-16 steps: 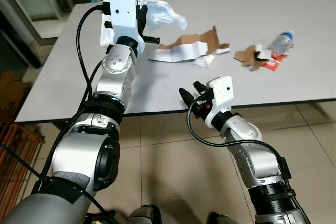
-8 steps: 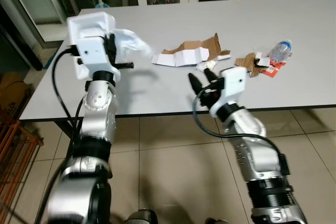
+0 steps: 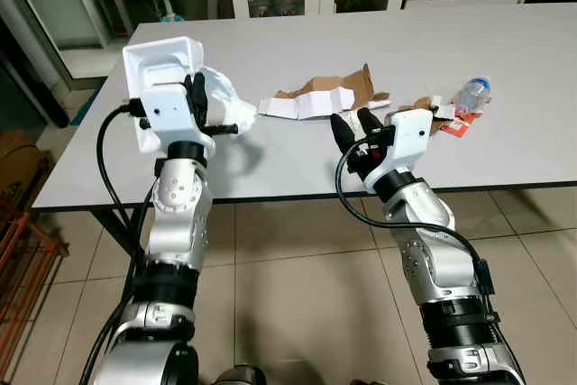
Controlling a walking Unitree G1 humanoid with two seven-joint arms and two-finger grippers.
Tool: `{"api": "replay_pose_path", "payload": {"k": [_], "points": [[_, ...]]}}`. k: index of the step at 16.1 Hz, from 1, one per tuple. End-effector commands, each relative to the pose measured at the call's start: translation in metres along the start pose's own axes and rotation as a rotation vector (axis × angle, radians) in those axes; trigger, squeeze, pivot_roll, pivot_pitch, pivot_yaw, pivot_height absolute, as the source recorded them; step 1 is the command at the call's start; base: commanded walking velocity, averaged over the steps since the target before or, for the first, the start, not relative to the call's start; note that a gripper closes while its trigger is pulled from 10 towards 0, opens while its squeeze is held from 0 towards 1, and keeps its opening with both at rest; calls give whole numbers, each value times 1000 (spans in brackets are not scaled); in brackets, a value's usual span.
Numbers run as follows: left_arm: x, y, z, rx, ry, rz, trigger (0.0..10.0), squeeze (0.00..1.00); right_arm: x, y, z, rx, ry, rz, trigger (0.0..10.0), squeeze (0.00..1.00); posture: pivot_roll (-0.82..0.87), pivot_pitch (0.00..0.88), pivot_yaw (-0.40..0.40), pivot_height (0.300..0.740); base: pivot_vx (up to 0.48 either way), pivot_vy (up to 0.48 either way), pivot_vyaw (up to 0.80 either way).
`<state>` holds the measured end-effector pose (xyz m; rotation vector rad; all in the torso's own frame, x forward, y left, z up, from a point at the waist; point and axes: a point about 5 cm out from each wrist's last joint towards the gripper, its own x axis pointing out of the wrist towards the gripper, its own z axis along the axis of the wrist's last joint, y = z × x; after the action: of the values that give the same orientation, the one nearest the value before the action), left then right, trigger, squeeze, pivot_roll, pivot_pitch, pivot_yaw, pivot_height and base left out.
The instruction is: Picking trash to rubbish bin
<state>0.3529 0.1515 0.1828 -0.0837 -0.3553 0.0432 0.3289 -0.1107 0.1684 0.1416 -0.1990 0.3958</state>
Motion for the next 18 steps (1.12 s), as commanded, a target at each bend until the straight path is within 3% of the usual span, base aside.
{"api": "replay_pose_path", "payload": {"k": [1, 5, 8, 18], "points": [[-3, 1, -1, 14, 15, 7, 10000, 0, 4, -1, 5, -1, -27, -15, 10000, 0, 14, 13, 75, 740, 0, 0, 0], [-9, 5, -13, 103, 54, -27, 10000, 0, 5, -9, 4, 6, -35, -82, 10000, 0, 11, 10, 76, 740, 0, 0, 0], [-16, 4, -20, 105, 82, -35, 10000, 0, 4, -10, 3, 4, -35, -89, 10000, 0, 11, 3, 78, 740, 0, 0, 0], [-15, -3, -17, 109, 69, -70, 10000, 0, 4, -8, -2, 4, -29, -95, 10000, 0, 1, 0, 91, 740, 0, 0, 0]]}}
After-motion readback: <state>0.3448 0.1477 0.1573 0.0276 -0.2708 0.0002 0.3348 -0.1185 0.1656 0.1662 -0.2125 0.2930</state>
